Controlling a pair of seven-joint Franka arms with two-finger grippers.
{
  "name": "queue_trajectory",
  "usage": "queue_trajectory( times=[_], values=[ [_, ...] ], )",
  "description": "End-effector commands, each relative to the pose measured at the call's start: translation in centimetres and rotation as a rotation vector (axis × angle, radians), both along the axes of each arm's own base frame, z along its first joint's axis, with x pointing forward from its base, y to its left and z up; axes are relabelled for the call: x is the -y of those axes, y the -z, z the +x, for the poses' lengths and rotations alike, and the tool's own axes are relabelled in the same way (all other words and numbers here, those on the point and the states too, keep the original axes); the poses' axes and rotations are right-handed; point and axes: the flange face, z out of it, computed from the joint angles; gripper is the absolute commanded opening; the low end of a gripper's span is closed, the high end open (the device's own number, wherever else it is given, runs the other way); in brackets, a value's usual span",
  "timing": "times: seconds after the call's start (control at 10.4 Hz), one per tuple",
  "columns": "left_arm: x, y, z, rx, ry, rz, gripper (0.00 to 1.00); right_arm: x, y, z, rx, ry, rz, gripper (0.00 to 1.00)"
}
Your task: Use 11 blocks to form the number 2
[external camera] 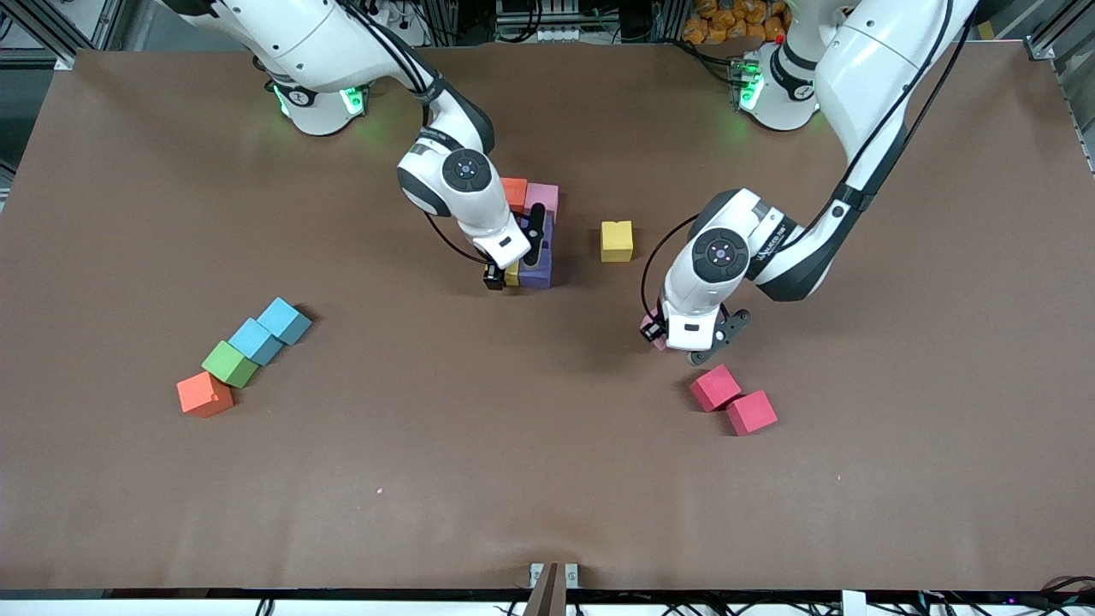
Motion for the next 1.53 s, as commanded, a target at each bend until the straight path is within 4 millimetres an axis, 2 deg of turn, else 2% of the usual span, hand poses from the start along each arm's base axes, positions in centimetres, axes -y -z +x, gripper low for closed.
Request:
queue_trajectory(
  times=[0.0,0.19,0.38,0.57,0.77,0.86,1.05,1.25,1.34,1.44],
  values=[
    [0.1,-0.9,0.0,-0.001,-0.026,-0.008,0.41,0.3,-0.7,0.2,-0.009,0.016,-0.038,1.0],
    [1.3,-2.0,0.3,0.002,-0.089,-0.038,0.41,0.6,-3.0,0.6,0.008,0.014,-0.058,1.0],
    [3.0,-2.6,-0.4,0.003,-0.125,-0.036,0.41,1.1,-4.2,0.4,-0.005,0.013,-0.108,1.0],
    [5.7,-3.6,-1.4,-0.017,-0.155,-0.01,0.41,3.1,-7.5,1.1,-0.01,0.017,-0.197,1.0],
    [8.5,-4.6,-2.9,-0.023,-0.208,0.006,0.41,7.3,-10.7,4.0,-0.002,0.017,-0.226,1.0],
    [10.2,-5.0,-3.8,-0.018,-0.231,0.002,0.41,9.9,-12.9,5.9,0.019,0.019,-0.221,1.0],
    [13.6,-5.2,-5.6,-0.018,-0.3,-0.006,0.41,16.4,-15.8,10.1,0.064,0.14,-0.2,1.0],
    [16.9,-6.0,-7.3,-0.014,-0.389,-0.022,0.41,23.4,-16.7,14.2,0.116,0.271,-0.178,1.0],
    [18.8,-6.1,-8.5,-0.017,-0.432,-0.029,0.41,26.3,-16.5,15.0,0.111,0.308,-0.184,1.0],
    [20.5,-6.0,-9.6,-0.026,-0.468,-0.035,0.44,28.2,-16.0,15.5,0.097,0.339,-0.188,1.0]
  ],
)
